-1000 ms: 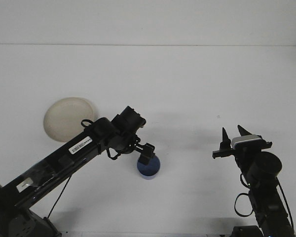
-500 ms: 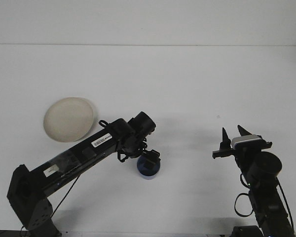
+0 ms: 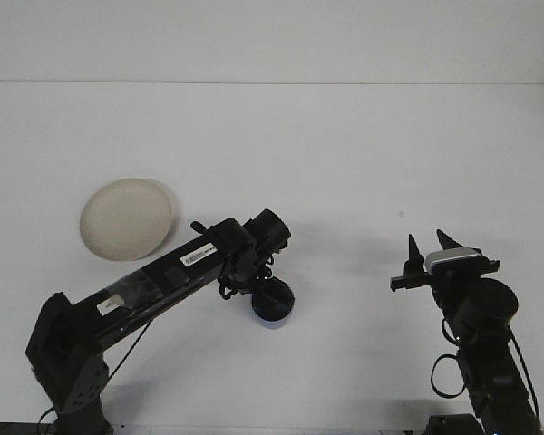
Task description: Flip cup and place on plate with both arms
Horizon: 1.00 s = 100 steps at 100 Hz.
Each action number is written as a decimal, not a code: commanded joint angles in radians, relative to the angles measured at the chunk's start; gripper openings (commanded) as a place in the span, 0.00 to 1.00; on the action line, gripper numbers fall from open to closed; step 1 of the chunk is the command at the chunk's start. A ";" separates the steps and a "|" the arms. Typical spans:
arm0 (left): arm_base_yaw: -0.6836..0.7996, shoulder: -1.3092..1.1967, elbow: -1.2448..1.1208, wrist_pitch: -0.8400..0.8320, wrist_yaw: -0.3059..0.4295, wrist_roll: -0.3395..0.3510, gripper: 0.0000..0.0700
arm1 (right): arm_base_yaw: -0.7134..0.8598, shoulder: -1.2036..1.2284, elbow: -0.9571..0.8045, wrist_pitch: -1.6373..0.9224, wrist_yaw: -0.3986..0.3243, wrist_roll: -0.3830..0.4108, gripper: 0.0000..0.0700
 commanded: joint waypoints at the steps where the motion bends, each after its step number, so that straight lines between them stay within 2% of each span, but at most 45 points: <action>1: -0.011 0.024 0.021 -0.005 0.004 0.024 0.10 | 0.000 0.005 0.007 0.009 0.004 0.014 0.51; 6: -0.012 0.024 0.021 -0.005 0.004 0.027 0.00 | 0.000 0.005 0.007 0.010 0.004 0.014 0.51; 28: -0.010 0.024 0.048 -0.035 0.003 0.058 0.01 | 0.000 0.005 0.007 0.010 0.004 0.014 0.51; 48: 0.040 0.018 0.169 -0.115 -0.036 0.089 0.01 | 0.000 0.005 0.007 0.009 0.004 0.014 0.51; 73: 0.216 -0.004 0.356 -0.222 -0.170 0.110 0.01 | 0.000 0.005 0.007 0.010 0.004 0.014 0.51; 86: 0.347 -0.011 0.406 -0.244 -0.206 0.115 0.01 | 0.000 0.005 0.007 0.010 0.004 0.014 0.51; 100: 0.503 -0.010 0.409 -0.242 -0.210 0.134 0.01 | 0.000 0.005 0.007 0.009 0.004 0.014 0.51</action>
